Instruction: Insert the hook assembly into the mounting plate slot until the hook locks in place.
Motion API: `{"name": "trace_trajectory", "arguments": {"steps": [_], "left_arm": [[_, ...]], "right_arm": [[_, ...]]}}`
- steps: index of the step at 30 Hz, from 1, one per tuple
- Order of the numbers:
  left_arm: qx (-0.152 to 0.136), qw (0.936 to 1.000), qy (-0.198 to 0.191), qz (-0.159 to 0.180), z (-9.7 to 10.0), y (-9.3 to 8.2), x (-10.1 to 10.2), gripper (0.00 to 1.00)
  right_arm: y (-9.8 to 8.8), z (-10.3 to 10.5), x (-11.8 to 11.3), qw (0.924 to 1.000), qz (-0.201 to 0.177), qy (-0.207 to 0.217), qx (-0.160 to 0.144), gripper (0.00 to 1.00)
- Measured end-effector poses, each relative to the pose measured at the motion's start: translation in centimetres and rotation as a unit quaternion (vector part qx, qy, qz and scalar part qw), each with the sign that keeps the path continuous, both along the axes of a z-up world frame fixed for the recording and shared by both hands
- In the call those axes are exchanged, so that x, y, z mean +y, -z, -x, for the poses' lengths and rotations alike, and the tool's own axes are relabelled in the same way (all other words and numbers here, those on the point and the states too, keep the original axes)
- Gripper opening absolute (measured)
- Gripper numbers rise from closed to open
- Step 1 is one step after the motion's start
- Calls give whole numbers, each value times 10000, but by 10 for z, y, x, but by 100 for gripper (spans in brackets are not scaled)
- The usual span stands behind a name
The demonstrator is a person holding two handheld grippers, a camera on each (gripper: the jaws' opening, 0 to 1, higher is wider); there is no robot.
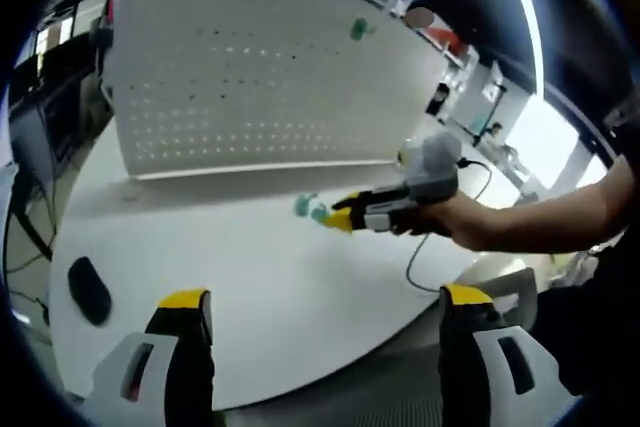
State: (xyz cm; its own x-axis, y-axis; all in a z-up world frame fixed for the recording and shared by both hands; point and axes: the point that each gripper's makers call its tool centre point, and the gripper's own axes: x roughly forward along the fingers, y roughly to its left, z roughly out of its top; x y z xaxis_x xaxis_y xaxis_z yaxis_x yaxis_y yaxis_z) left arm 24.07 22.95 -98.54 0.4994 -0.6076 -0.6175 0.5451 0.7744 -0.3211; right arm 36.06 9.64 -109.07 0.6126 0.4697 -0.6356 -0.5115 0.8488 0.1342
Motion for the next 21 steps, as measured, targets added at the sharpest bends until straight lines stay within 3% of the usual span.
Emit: {"name": "trace_trajectory", "arguments": {"steps": [14,21], "left_arm": [[96,9997,-126,171,-3,-1,-2,94],[93,9997,-137,194,-5,-1,-2,94]], "right_arm": [[22,-25,-9,9985,511,-146,135,19],[25,-27,-12,9978,575,-115,324,10]]}}
